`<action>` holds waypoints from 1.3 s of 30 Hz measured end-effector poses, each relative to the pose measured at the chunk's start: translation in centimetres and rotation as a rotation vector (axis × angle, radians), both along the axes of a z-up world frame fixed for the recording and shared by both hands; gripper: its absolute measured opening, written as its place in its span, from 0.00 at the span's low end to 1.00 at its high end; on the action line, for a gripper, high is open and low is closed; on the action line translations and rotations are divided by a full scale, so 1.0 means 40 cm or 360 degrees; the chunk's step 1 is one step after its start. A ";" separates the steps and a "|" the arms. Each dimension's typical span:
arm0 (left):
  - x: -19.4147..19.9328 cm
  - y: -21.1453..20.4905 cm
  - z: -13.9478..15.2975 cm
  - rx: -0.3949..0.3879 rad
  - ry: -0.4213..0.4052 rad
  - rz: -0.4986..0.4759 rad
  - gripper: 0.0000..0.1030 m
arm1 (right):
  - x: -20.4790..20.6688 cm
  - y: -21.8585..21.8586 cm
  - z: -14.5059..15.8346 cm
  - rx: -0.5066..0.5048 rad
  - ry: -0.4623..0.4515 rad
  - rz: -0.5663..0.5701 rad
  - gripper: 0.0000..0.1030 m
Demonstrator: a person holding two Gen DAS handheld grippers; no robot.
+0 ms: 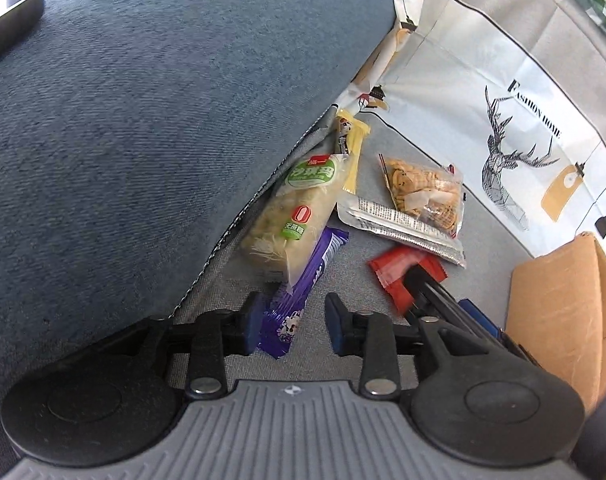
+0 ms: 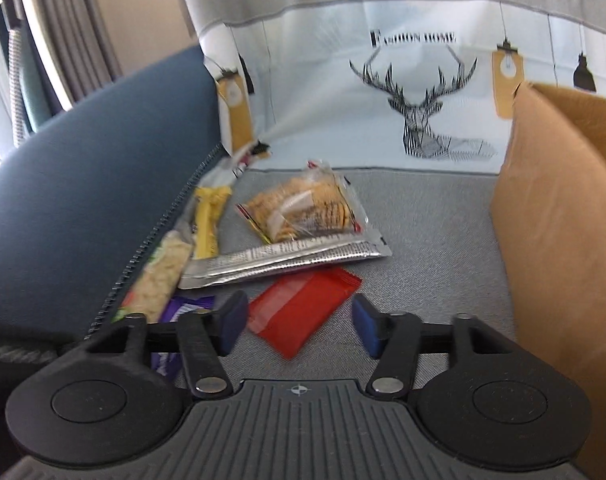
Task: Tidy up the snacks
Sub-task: 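Withdraw both open tools from the box toward the remaining snacks, then close the left tool on the purple candy bar while the right tool grasps a red wafer pack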
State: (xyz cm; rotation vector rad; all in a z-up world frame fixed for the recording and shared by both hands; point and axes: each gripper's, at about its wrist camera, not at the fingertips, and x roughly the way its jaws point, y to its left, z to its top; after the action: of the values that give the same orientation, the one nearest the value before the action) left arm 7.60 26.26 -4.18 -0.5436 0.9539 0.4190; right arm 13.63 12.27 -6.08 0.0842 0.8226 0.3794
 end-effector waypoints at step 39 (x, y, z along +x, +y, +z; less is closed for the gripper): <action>0.017 0.008 -0.067 -0.0148 0.0129 -0.0072 0.20 | 0.022 -0.065 -0.009 0.0018 -0.0021 0.0024 0.37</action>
State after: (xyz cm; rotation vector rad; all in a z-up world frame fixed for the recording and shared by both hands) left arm 8.29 26.57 -6.88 -0.5917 1.0654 0.3595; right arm 14.50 9.67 -6.46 0.0859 0.8087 0.3987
